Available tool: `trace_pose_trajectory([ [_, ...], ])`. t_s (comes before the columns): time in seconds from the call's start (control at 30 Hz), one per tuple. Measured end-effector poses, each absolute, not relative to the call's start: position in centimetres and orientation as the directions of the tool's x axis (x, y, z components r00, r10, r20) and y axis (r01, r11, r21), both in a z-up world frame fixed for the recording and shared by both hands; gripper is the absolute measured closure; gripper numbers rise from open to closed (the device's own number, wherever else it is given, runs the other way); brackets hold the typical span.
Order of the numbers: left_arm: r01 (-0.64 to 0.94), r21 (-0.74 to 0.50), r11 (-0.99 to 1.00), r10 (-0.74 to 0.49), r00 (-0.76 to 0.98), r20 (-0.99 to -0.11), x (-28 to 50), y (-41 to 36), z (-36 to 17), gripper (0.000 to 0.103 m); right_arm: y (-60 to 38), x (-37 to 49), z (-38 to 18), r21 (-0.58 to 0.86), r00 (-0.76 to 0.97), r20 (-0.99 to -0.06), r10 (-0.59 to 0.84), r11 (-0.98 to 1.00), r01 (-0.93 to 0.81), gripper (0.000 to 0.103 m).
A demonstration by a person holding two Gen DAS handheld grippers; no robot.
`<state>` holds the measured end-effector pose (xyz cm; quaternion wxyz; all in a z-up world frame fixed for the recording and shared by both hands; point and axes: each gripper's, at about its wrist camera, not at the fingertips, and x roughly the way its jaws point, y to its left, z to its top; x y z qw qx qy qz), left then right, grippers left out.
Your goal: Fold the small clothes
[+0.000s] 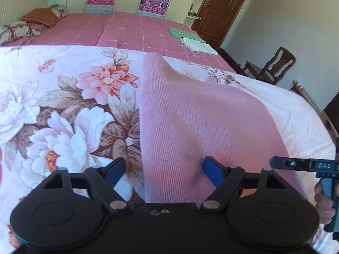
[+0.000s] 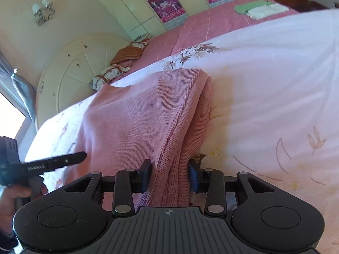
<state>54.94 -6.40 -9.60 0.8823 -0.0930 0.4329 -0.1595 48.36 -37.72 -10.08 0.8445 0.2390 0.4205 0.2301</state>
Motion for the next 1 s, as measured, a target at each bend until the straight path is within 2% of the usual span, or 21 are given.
trace_pose_trajectory([
  [0.03, 0.206, -0.312, 0.928, -0.372, 0.573, -0.73, 55.0, -6.5, -9.6, 0.037, -37.9, 48.6, -10.1, 0.61, 0.54, -0.591, 0.599, 0.77, -0.187, 0.065],
  [0.1, 0.219, -0.309, 0.926, -0.378, 0.574, -0.727, 55.1, -7.0, -9.6, 0.041, -37.7, 48.6, -10.2, 0.603, 0.552, -0.578, 0.601, 0.77, -0.208, 0.065],
  [0.23, 0.248, -0.266, 0.932, -0.362, 0.573, -0.735, 55.2, -7.8, -9.3, 0.039, -37.6, 48.5, -10.4, 0.603, 0.573, -0.557, 0.602, 0.767, -0.22, 0.063],
  [0.3, 0.251, -0.269, 0.93, -0.367, 0.568, -0.737, 55.3, -7.7, -9.2, 0.038, -37.5, 48.4, -10.1, 0.604, 0.559, -0.562, 0.61, 0.764, -0.227, 0.059],
  [0.47, 0.258, -0.265, 0.929, -0.368, 0.574, -0.731, 55.1, -7.4, -9.4, 0.034, -38.5, 47.5, -9.3, 0.58, 0.578, -0.585, 0.569, 0.792, -0.193, 0.058],
  [0.6, 0.248, -0.276, 0.929, -0.371, 0.576, -0.729, 55.1, -7.0, -9.2, 0.031, -39.1, 47.5, -9.9, 0.635, 0.591, -0.562, 0.579, 0.76, -0.14, 0.049],
  [0.63, 0.248, -0.286, 0.926, -0.378, 0.578, -0.723, 54.9, -6.6, -9.0, 0.031, -39.0, 47.6, -9.8, 0.642, 0.589, -0.557, 0.586, 0.753, -0.143, 0.043],
  [0.67, 0.251, -0.298, 0.921, -0.39, 0.583, -0.713, 54.8, -6.2, -8.7, 0.031, -38.8, 47.6, -9.6, 0.637, 0.582, -0.56, 0.589, 0.756, -0.151, 0.042],
  [0.73, 0.258, -0.325, 0.91, -0.415, 0.589, -0.693, 54.7, -5.2, -8.5, 0.03, -38.6, 47.8, -9.4, 0.634, 0.563, -0.572, 0.597, 0.757, -0.158, 0.042],
  [0.83, 0.28, -0.451, 0.847, -0.529, 0.513, -0.676, 55.2, -4.3, -9.1, 0.032, -39.2, 48.1, -9.7, 0.677, 0.531, -0.562, 0.634, 0.721, -0.145, 0.042],
  [1.0, 0.255, -0.51, 0.821, -0.567, 0.457, -0.685, 56.0, -4.8, -10.9, 0.031, -38.8, 48.9, -9.8, 0.695, 0.513, -0.556, 0.654, 0.704, -0.144, 0.042],
])
